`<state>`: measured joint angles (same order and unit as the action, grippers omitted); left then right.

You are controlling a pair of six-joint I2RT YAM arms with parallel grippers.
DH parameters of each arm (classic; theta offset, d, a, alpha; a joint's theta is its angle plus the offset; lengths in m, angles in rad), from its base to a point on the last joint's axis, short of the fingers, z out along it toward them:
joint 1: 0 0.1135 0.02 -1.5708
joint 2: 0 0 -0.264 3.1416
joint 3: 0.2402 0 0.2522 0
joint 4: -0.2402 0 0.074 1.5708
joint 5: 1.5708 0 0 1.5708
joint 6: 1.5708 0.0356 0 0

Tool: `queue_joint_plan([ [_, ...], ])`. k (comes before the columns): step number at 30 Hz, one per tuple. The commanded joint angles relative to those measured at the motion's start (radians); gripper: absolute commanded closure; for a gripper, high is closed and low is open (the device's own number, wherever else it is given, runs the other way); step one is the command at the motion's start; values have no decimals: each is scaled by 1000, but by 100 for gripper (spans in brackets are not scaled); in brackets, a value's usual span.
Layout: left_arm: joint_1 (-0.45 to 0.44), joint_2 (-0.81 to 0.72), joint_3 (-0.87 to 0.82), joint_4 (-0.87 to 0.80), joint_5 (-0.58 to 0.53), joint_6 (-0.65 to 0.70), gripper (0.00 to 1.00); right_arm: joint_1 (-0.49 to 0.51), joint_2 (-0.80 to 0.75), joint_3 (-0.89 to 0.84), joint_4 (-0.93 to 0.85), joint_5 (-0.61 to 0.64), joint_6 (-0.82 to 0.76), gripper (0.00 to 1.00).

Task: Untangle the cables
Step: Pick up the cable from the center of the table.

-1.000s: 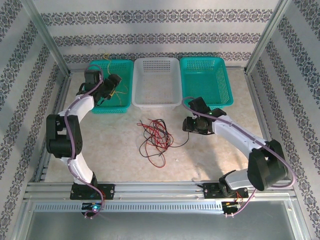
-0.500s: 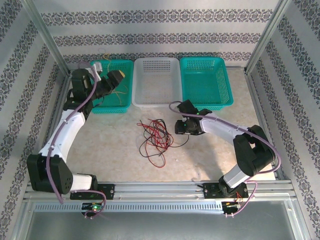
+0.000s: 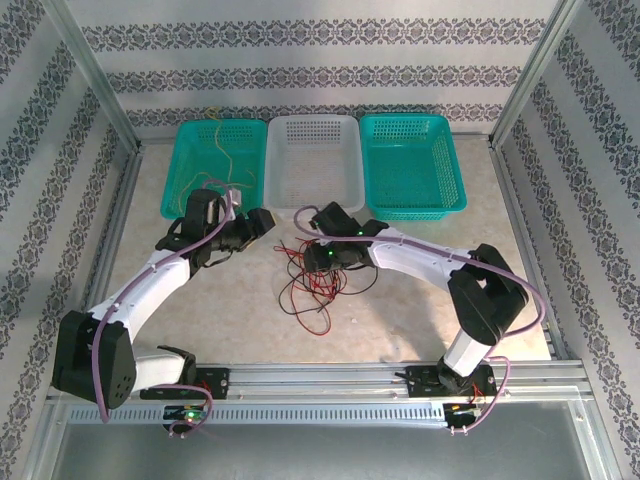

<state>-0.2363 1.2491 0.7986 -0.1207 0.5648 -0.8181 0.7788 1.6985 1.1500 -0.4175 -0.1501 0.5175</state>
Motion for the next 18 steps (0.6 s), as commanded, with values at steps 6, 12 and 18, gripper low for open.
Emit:
queue_joint_plan([
  [6,-6,-32,9,9,-62,-26,32,23,124,60,7,-33,10,77],
  [12,-7,-30,23,89,-6,-33,33,37,-37,63,-17,8,-33,100],
  [18,-50,-16,74,225,72,-46,36,42,-260,119,-102,6,-99,100],
])
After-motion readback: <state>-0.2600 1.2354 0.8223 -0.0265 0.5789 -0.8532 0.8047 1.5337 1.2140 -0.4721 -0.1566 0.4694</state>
